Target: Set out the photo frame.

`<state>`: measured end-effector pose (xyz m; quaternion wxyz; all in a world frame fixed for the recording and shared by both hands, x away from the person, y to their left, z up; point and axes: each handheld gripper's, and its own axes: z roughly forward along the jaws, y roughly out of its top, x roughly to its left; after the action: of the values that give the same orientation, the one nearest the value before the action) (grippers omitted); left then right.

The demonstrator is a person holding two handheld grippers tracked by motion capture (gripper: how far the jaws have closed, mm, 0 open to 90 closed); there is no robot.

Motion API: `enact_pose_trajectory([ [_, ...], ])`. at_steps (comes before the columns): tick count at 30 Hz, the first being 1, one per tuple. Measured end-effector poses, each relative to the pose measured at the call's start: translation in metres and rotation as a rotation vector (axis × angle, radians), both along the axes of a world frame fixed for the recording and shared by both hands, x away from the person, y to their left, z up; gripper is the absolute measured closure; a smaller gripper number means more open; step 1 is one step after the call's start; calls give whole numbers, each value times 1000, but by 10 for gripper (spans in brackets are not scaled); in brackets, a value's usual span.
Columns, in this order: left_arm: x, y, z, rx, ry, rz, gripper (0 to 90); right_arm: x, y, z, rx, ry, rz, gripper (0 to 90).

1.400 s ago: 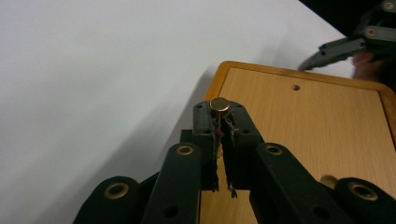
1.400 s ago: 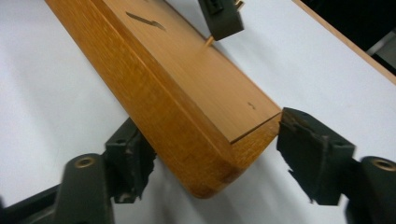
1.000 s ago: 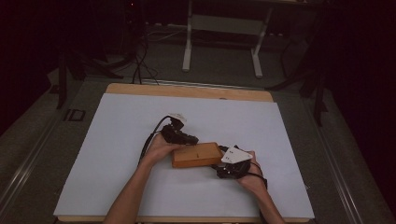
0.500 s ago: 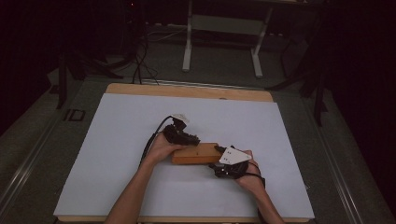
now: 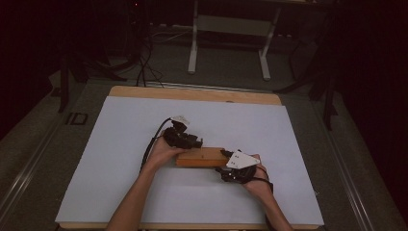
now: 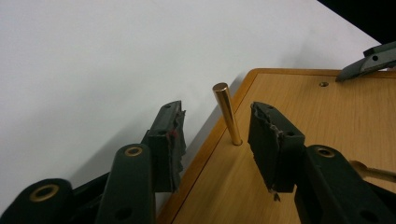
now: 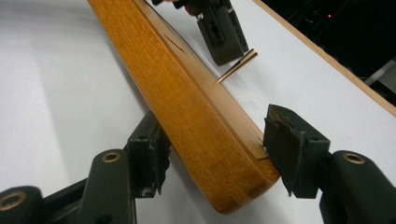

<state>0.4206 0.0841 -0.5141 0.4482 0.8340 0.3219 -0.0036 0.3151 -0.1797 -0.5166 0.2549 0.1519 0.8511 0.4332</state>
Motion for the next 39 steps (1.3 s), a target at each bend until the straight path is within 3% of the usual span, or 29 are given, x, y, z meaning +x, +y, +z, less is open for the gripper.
enact_pose_trajectory([
  [9,-16,23,9,-14,-90,89,540,0,0,0,1,3,-2,414],
  [11,-16,23,9,-14,-90,89,538,0,0,0,1,3,-2,414],
  [14,-29,38,12,-16,-132,122,529,0,0,1,2,5,-5,414],
  [18,-38,50,13,-36,-145,148,530,0,0,1,4,8,-8,414],
  [28,-57,73,10,-4,-175,183,533,0,0,1,4,9,-9,414],
  [34,-66,82,5,-2,-169,202,532,1,0,1,5,12,-8,415],
  [39,-78,82,1,47,-179,212,511,2,0,2,1,13,-3,417],
])
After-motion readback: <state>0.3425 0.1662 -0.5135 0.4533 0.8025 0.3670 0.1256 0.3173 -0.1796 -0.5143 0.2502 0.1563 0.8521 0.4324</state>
